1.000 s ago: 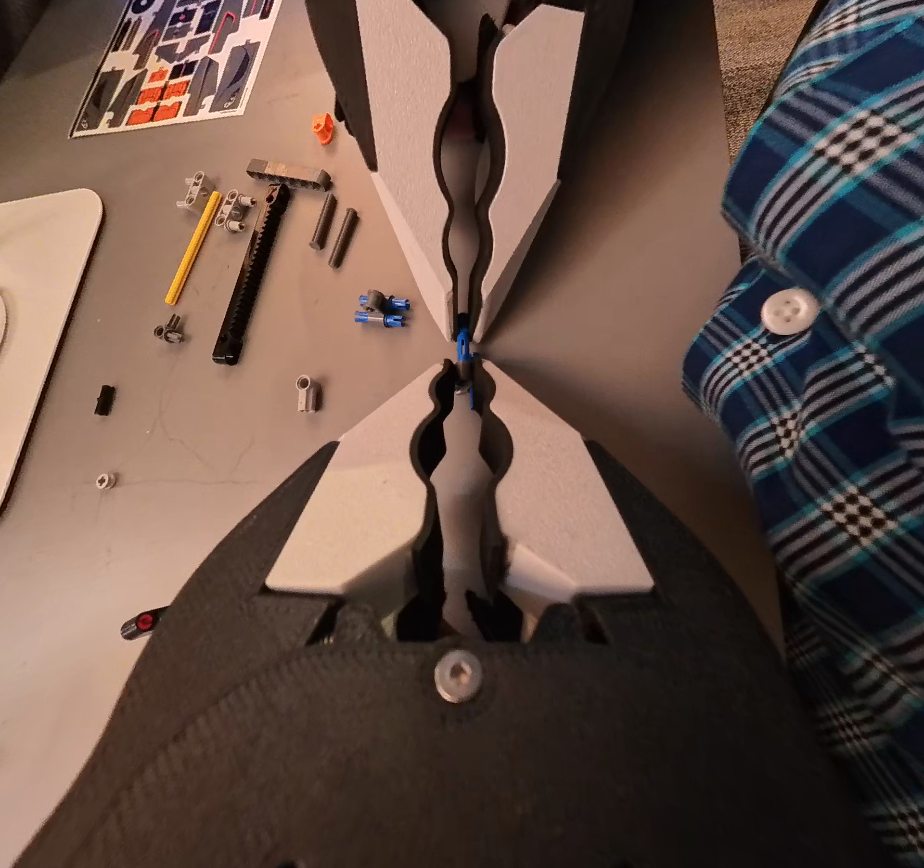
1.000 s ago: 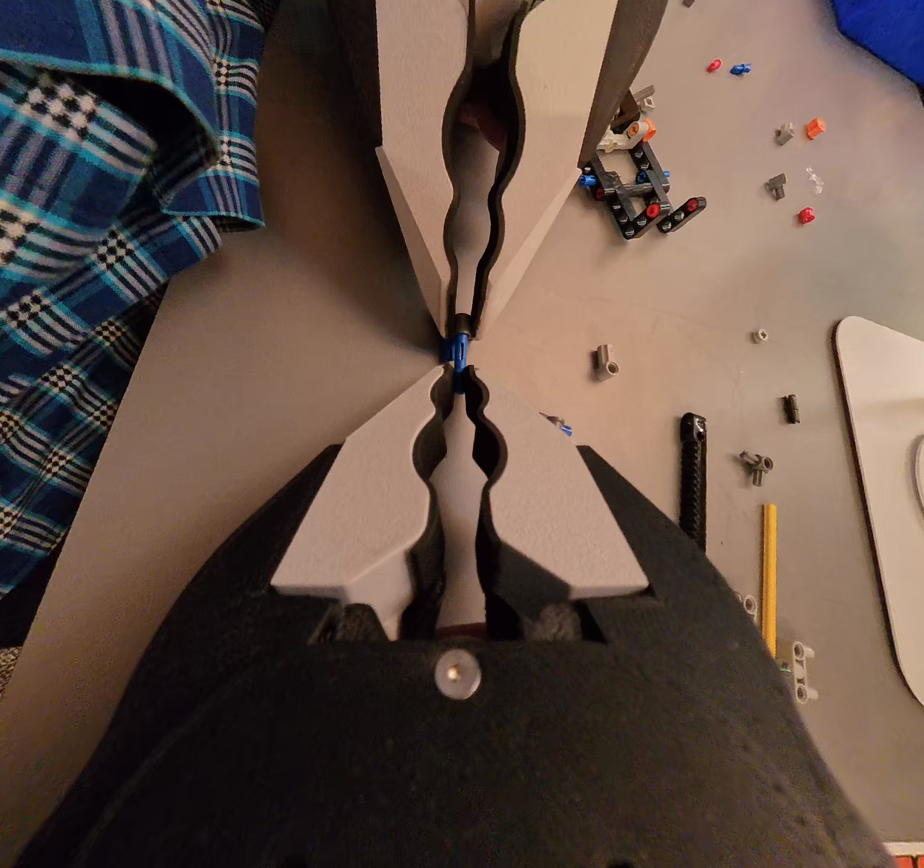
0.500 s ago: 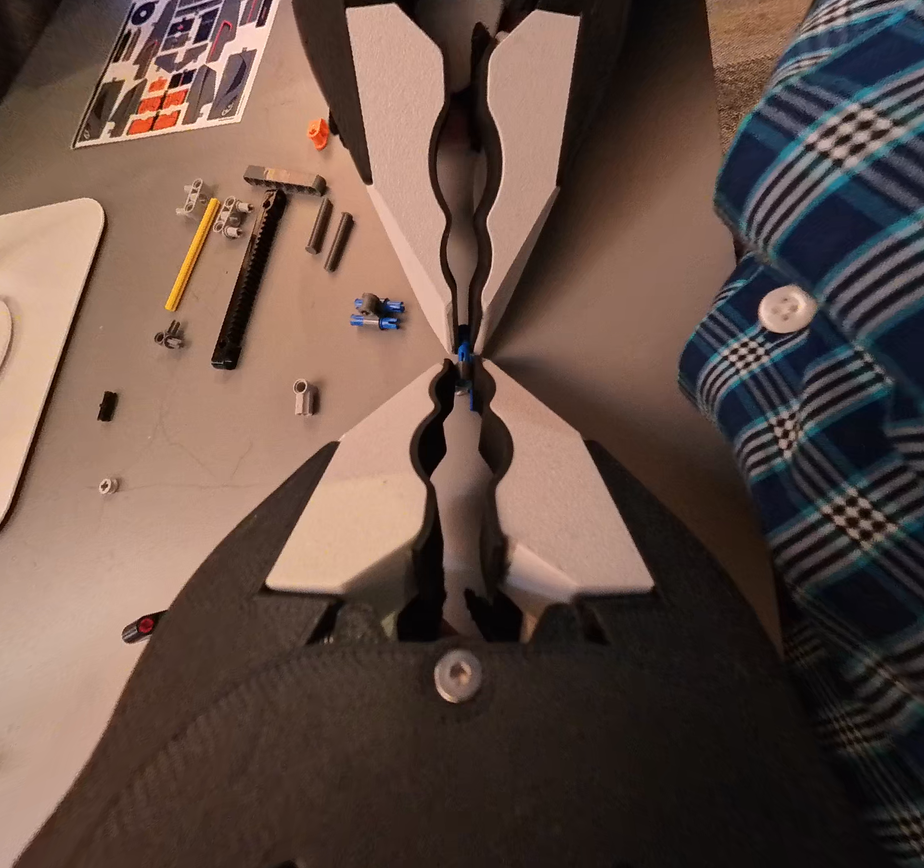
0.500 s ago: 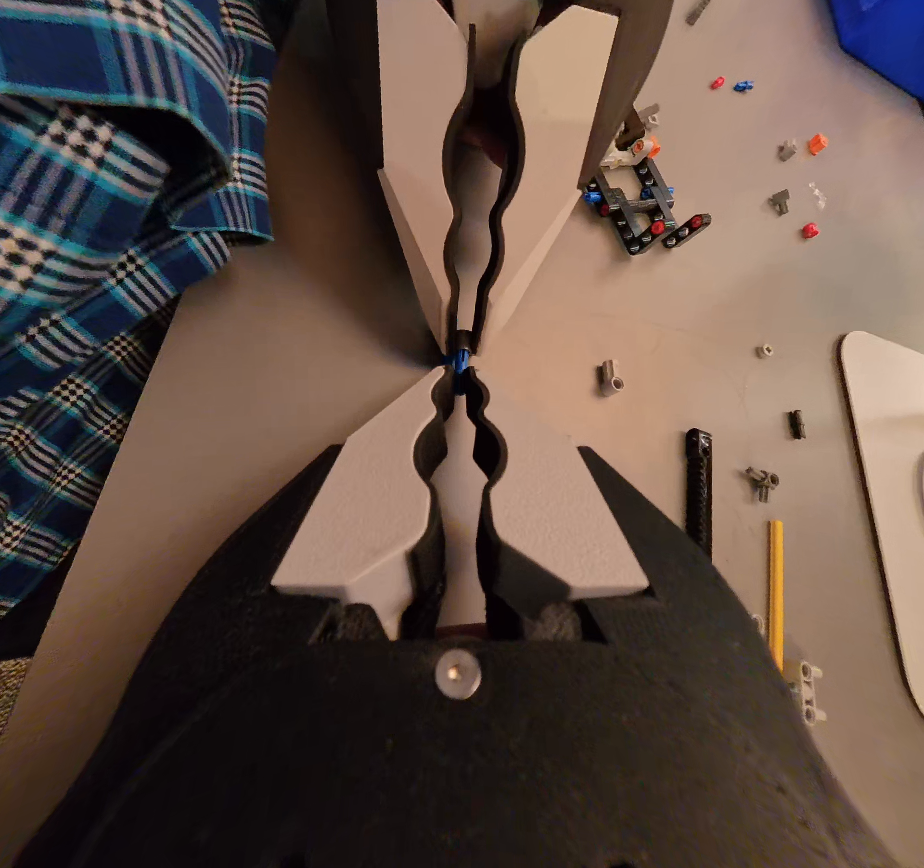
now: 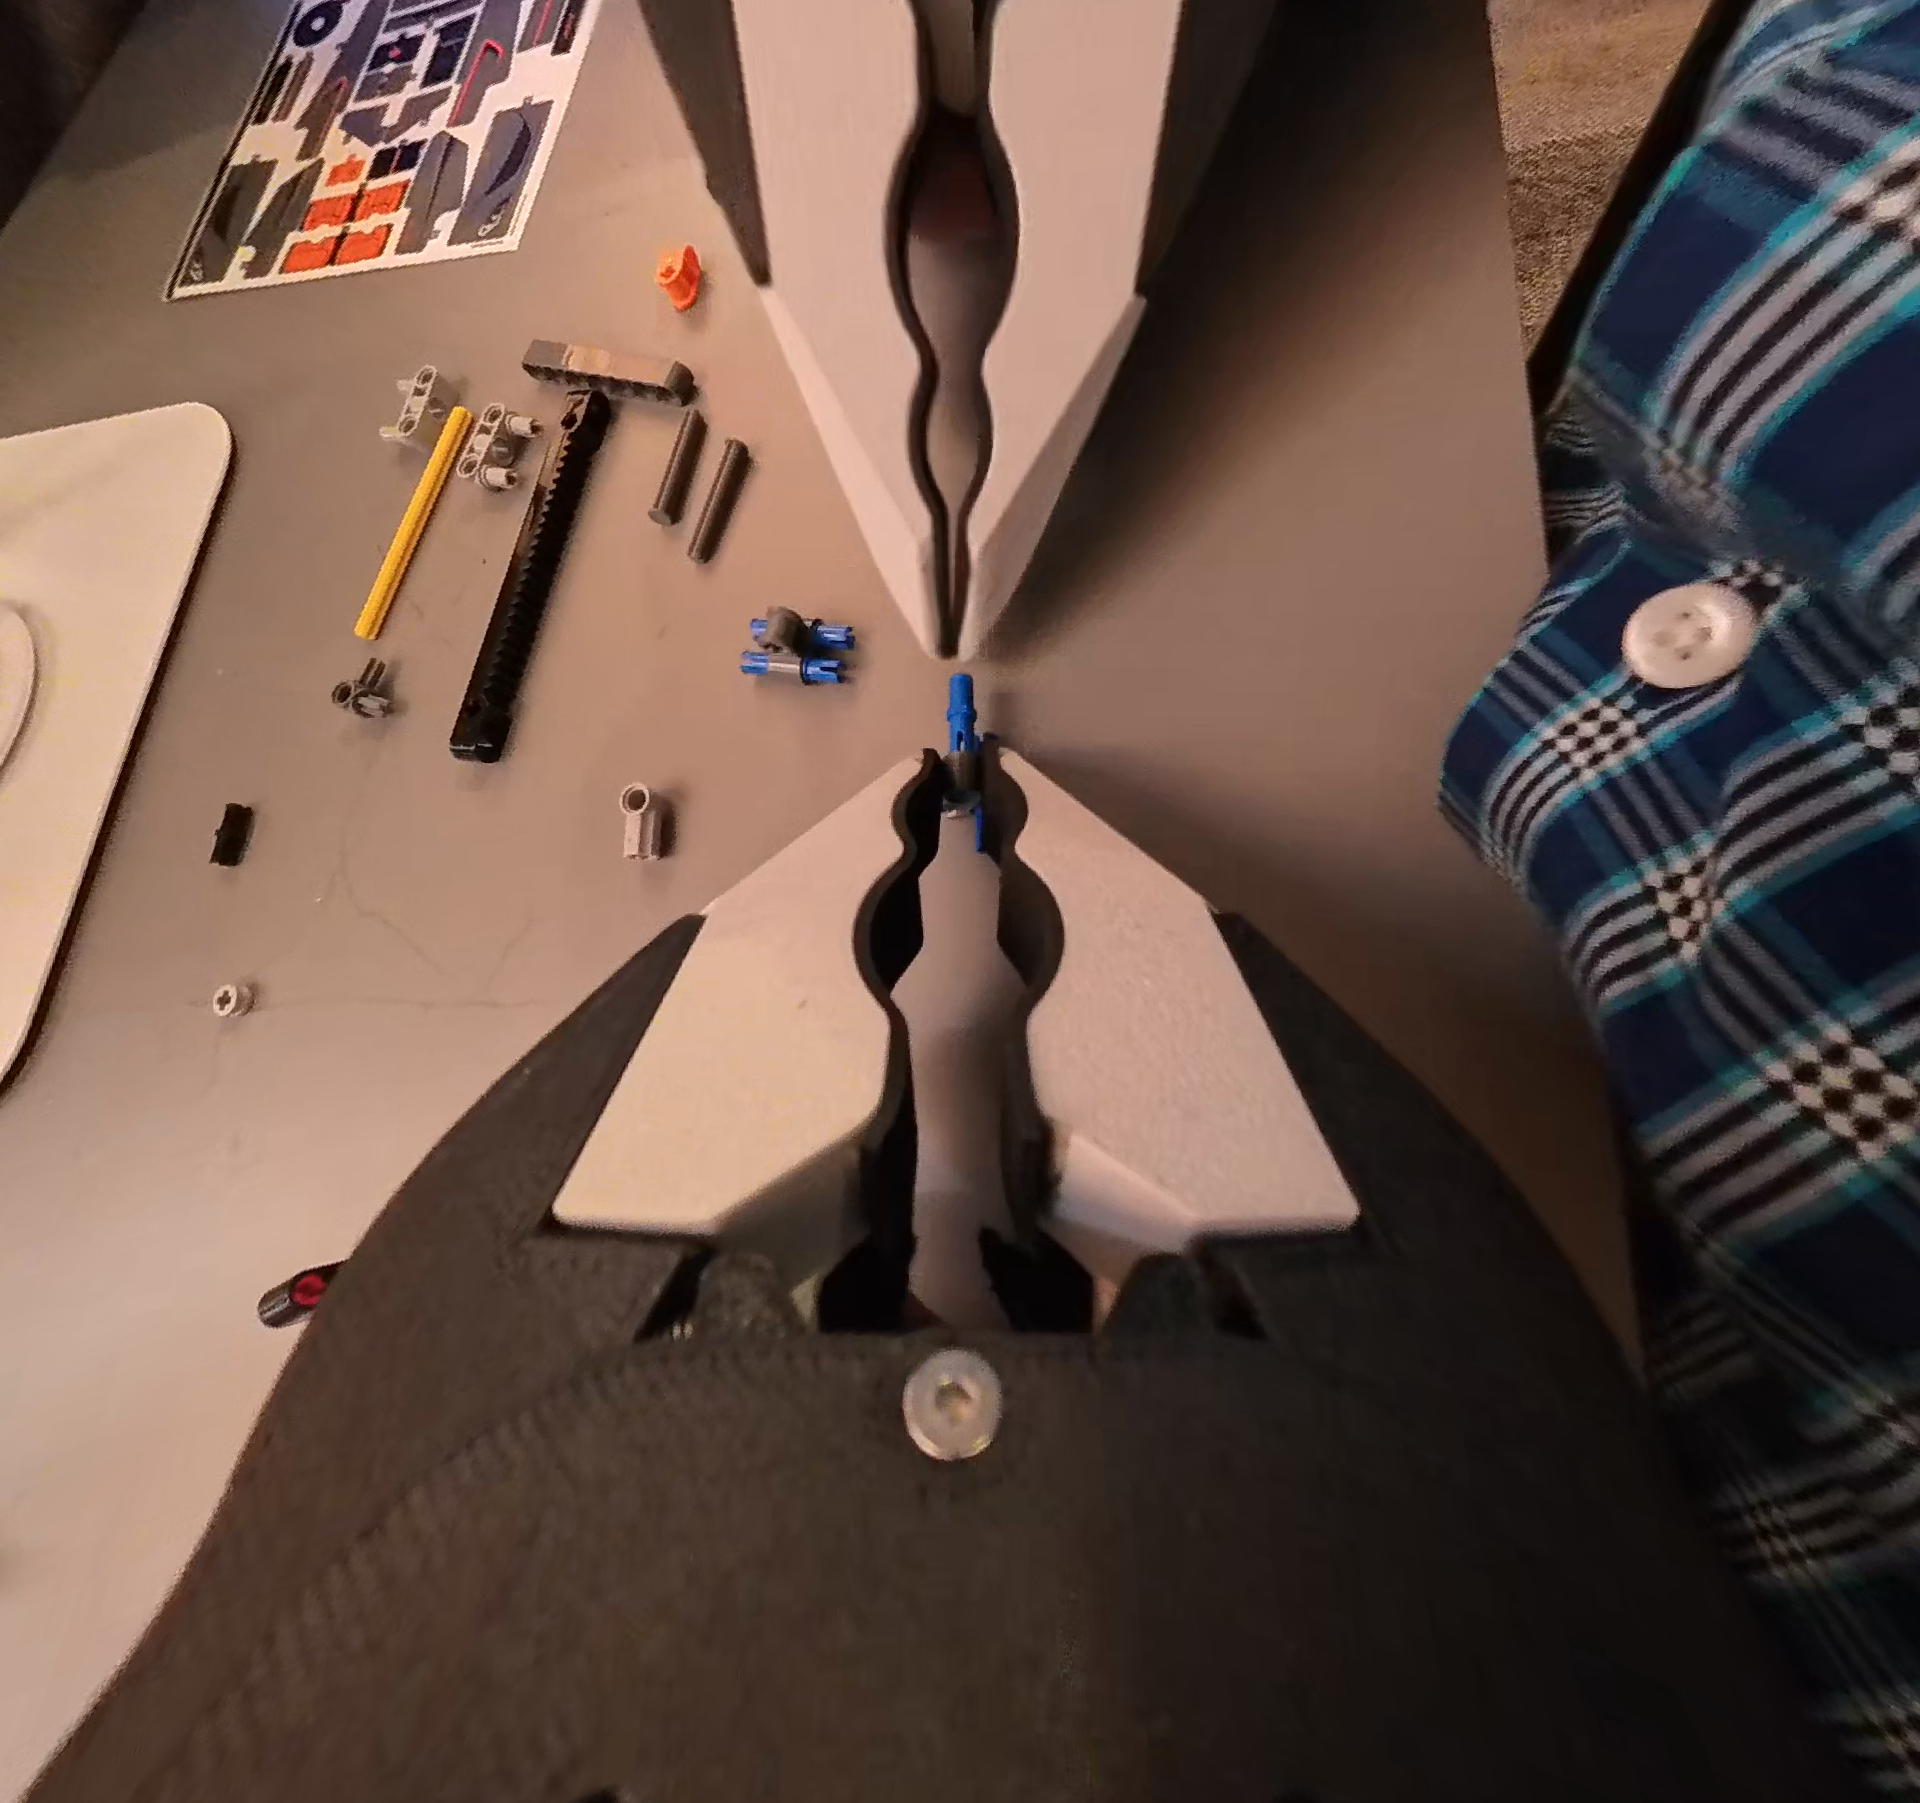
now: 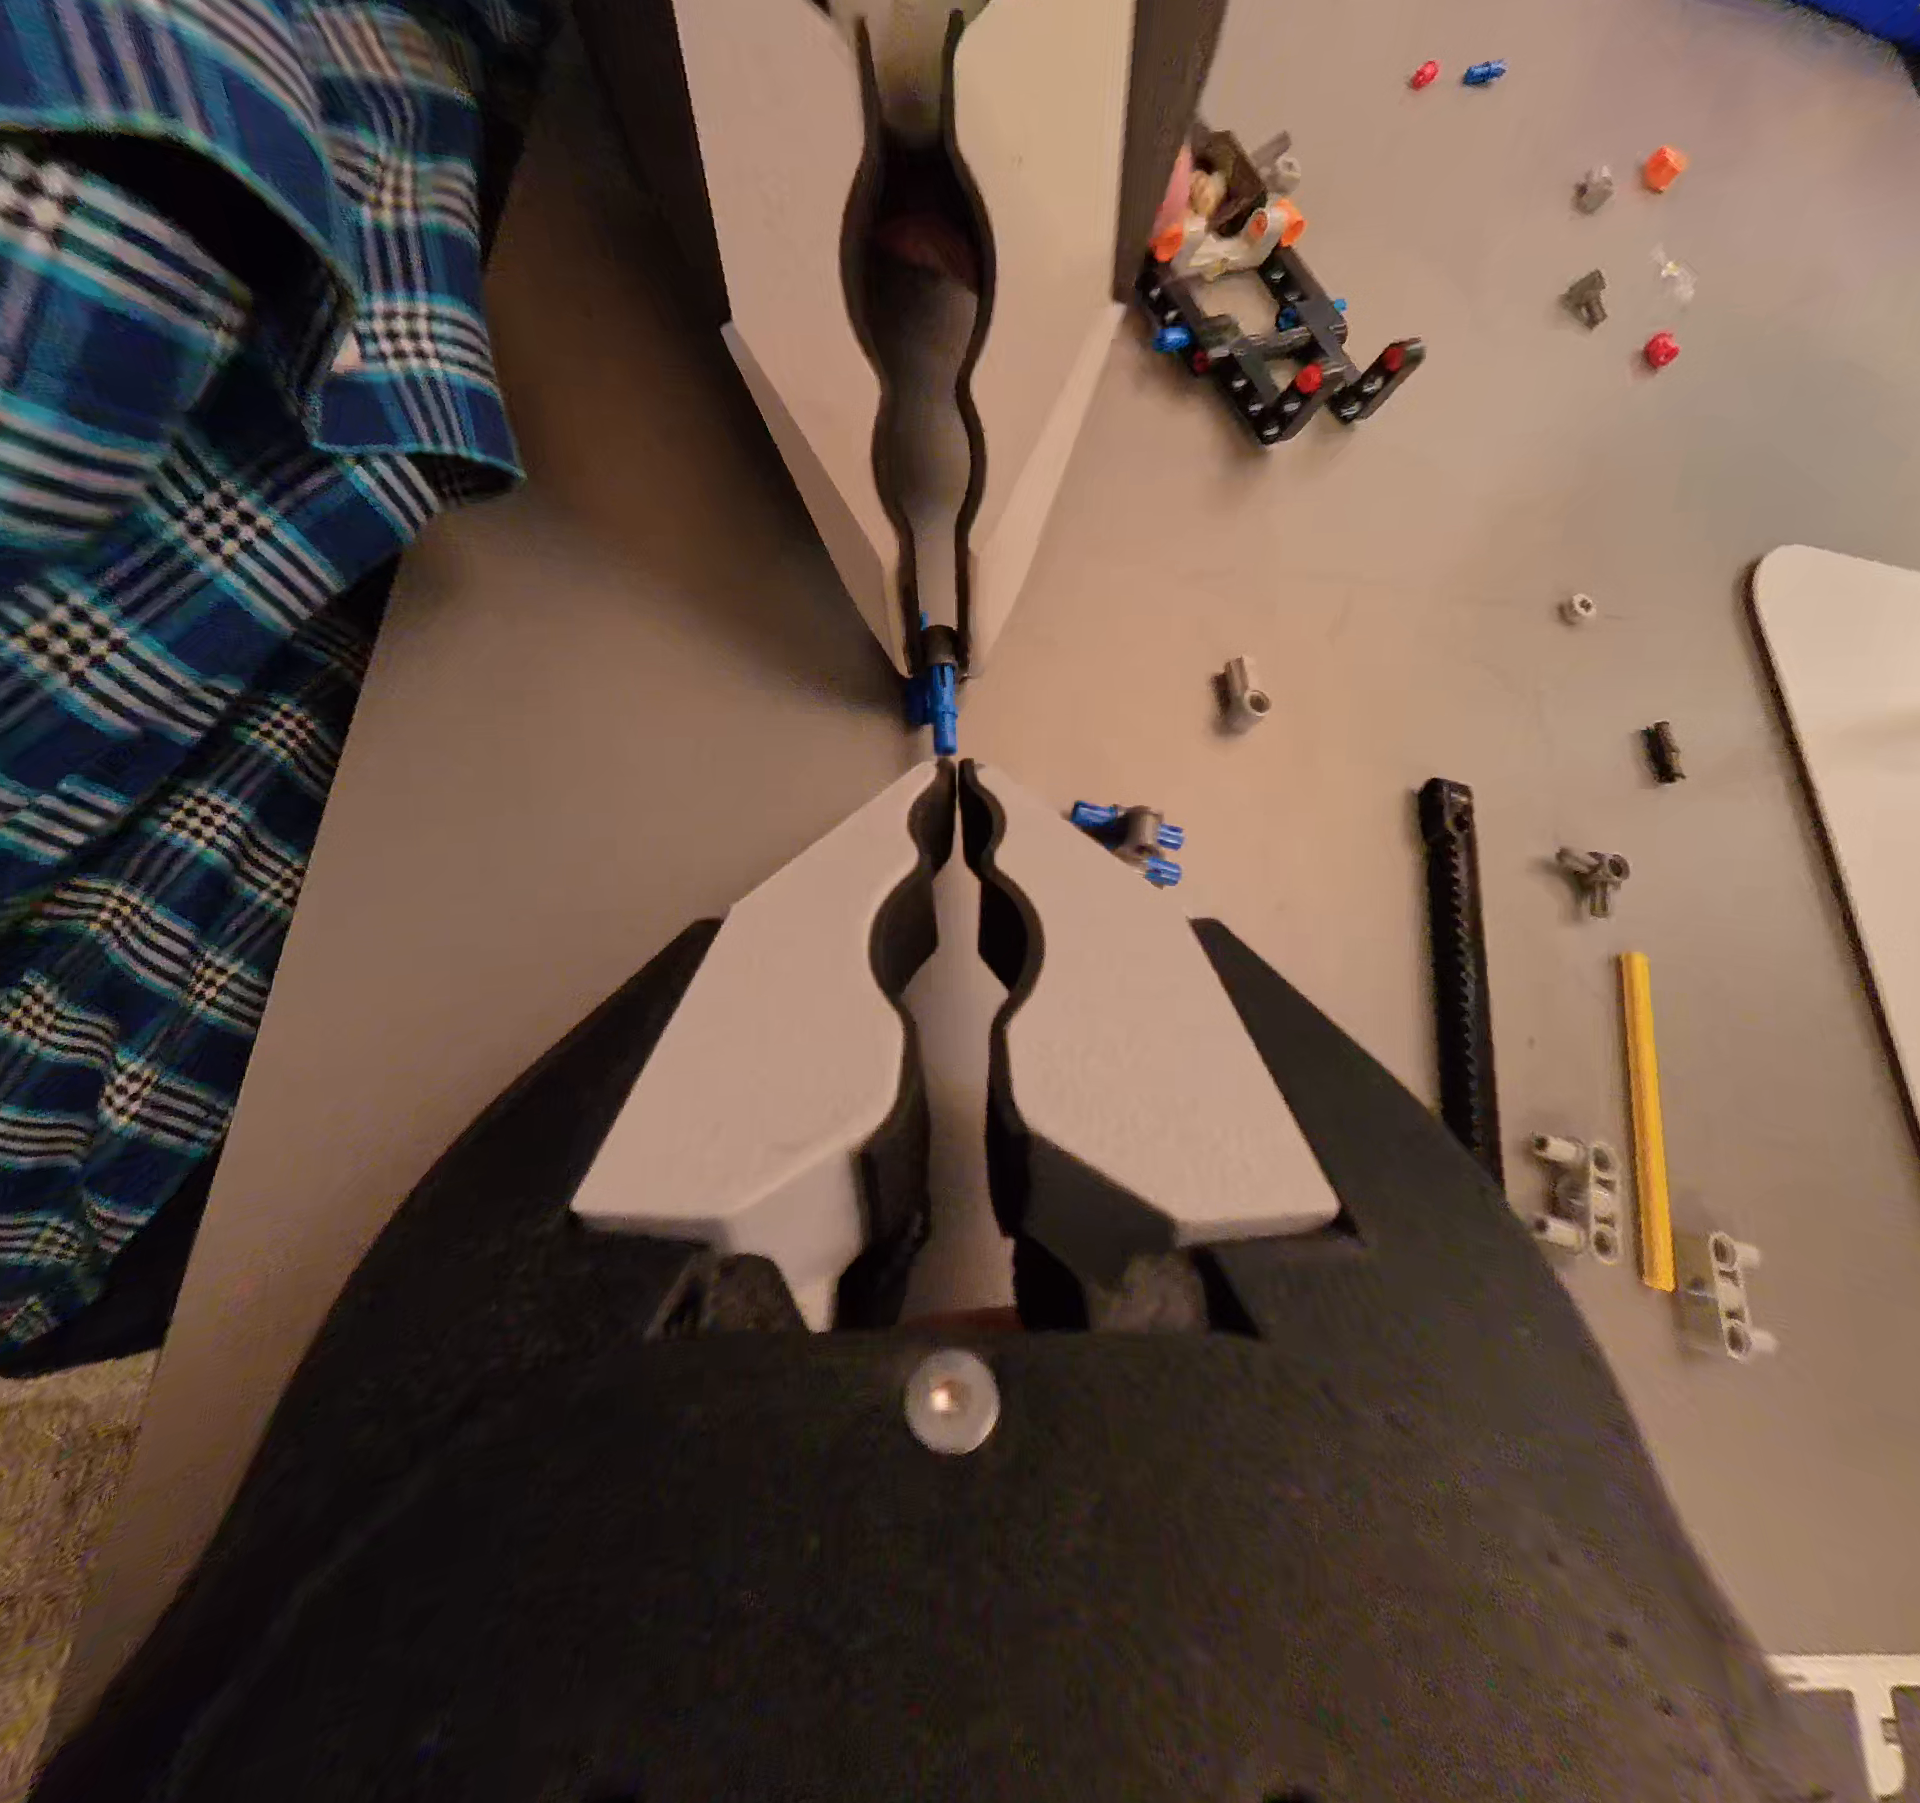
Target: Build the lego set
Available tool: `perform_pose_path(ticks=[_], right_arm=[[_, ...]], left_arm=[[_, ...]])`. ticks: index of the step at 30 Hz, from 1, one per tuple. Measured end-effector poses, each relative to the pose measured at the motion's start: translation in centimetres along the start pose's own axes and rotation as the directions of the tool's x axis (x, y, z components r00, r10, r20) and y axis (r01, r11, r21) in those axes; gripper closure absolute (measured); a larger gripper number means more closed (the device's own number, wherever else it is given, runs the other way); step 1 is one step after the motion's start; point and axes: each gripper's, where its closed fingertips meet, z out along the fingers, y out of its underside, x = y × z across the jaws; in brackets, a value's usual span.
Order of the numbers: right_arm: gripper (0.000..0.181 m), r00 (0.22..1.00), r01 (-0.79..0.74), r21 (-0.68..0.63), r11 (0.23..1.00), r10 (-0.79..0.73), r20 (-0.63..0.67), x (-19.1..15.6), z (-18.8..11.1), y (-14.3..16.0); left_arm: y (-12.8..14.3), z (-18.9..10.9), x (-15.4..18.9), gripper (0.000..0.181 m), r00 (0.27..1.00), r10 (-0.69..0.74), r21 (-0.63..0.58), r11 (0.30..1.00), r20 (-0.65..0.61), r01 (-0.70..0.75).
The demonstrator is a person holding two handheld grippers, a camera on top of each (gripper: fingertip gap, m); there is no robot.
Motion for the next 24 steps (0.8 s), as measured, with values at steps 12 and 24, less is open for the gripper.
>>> perform_pose_path(ticks=[12, 24], right_arm=[[0.181, 0.999, 0.03, -0.052, 0.998, -0.031, -0.016, -0.04, 0.92, 0.47], [0.181, 0.998, 0.052, -0.071, 0.996, -0.054, -0.026, -0.11, 1.23, 0.56]], left_arm=[[0.08, 0.05, 0.02, 0.175, 1.0, 0.01, -0.001, 1.0, 0.007, -0.01], [0.14, 0.14, -0.01, 0.175, 0.999, 0.033, -0.008, 0.999, 0.027, -0.032]])
